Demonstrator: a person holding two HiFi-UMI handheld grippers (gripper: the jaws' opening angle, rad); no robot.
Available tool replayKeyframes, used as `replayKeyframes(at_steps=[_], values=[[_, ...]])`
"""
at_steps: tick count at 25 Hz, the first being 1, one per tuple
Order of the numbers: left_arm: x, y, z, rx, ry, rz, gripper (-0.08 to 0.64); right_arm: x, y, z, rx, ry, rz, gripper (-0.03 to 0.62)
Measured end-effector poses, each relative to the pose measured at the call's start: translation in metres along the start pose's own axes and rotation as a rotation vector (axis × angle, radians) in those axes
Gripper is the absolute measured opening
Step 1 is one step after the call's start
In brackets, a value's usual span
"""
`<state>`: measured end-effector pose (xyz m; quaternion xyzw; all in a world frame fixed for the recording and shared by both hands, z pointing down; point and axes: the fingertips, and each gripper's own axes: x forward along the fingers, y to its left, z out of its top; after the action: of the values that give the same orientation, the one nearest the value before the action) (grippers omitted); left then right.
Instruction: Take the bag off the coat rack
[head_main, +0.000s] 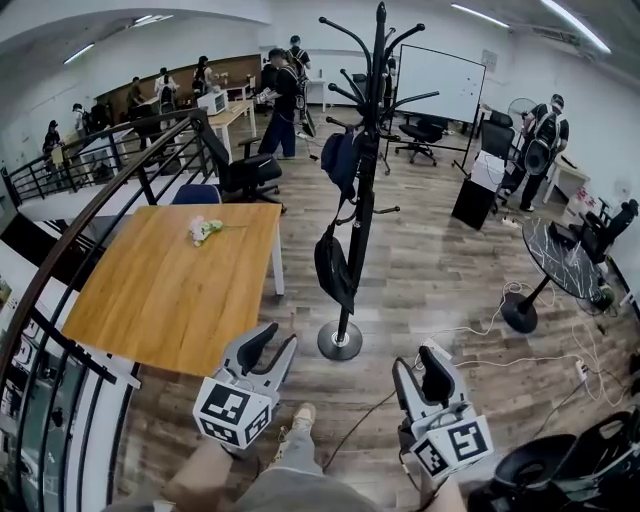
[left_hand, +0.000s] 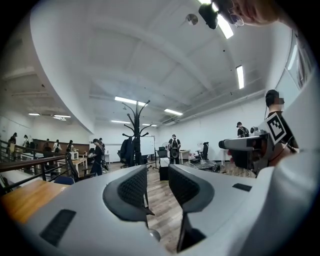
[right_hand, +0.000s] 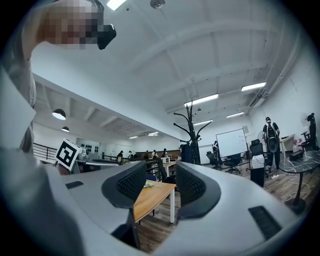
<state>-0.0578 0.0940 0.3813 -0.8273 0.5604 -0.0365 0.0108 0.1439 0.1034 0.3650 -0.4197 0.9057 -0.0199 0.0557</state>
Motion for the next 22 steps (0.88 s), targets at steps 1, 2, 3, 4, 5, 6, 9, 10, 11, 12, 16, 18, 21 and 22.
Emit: replayKeyframes(at_steps=[1, 2, 3, 4, 5, 6, 9, 10, 11, 12, 16, 18, 21, 22], values=[[0.004, 0.002, -0.001, 0.001, 0.002, -0.002, 0.138, 0.004, -0.003, -0.002, 0.0, 0.005, 0.0, 0.183], [0.009, 0.004, -0.003, 0.001, 0.003, -0.003, 0.138, 0.009, -0.006, -0.005, -0.002, 0.011, 0.0, 0.183], [0.016, 0.007, -0.004, 0.001, 0.003, -0.005, 0.138, 0.014, -0.009, -0.007, -0.004, 0.016, -0.001, 0.183], [0.023, 0.01, -0.006, 0.0, 0.004, -0.007, 0.138, 0.019, -0.014, -0.01, -0.006, 0.021, -0.002, 0.183], [0.032, 0.012, -0.008, -0.001, 0.004, -0.011, 0.138, 0.025, -0.019, -0.012, -0.008, 0.026, -0.003, 0.183], [0.04, 0.015, -0.008, -0.002, 0.005, -0.015, 0.138, 0.031, -0.025, -0.014, -0.008, 0.03, -0.006, 0.183], [0.066, 0.026, -0.009, -0.001, 0.005, -0.027, 0.138, 0.054, -0.042, -0.018, -0.01, 0.038, -0.017, 0.183], [0.075, 0.031, -0.008, -0.001, 0.004, -0.031, 0.138, 0.062, -0.048, -0.018, -0.011, 0.038, -0.021, 0.183], [0.084, 0.036, -0.008, -0.001, 0.004, -0.037, 0.138, 0.071, -0.053, -0.018, -0.012, 0.038, -0.025, 0.183], [0.094, 0.041, -0.009, -0.001, 0.007, -0.044, 0.138, 0.08, -0.058, -0.019, -0.012, 0.039, -0.031, 0.183], [0.133, 0.065, -0.009, 0.01, 0.023, -0.073, 0.144, 0.119, -0.077, -0.022, -0.005, 0.052, -0.049, 0.183], [0.155, 0.078, -0.008, 0.015, 0.028, -0.092, 0.144, 0.141, -0.086, -0.024, -0.008, 0.059, -0.059, 0.183], [0.192, 0.097, -0.007, 0.029, 0.038, -0.128, 0.144, 0.176, -0.104, -0.026, -0.007, 0.068, -0.083, 0.183], [0.205, 0.104, -0.006, 0.033, 0.039, -0.139, 0.144, 0.188, -0.11, -0.026, -0.008, 0.07, -0.089, 0.183]])
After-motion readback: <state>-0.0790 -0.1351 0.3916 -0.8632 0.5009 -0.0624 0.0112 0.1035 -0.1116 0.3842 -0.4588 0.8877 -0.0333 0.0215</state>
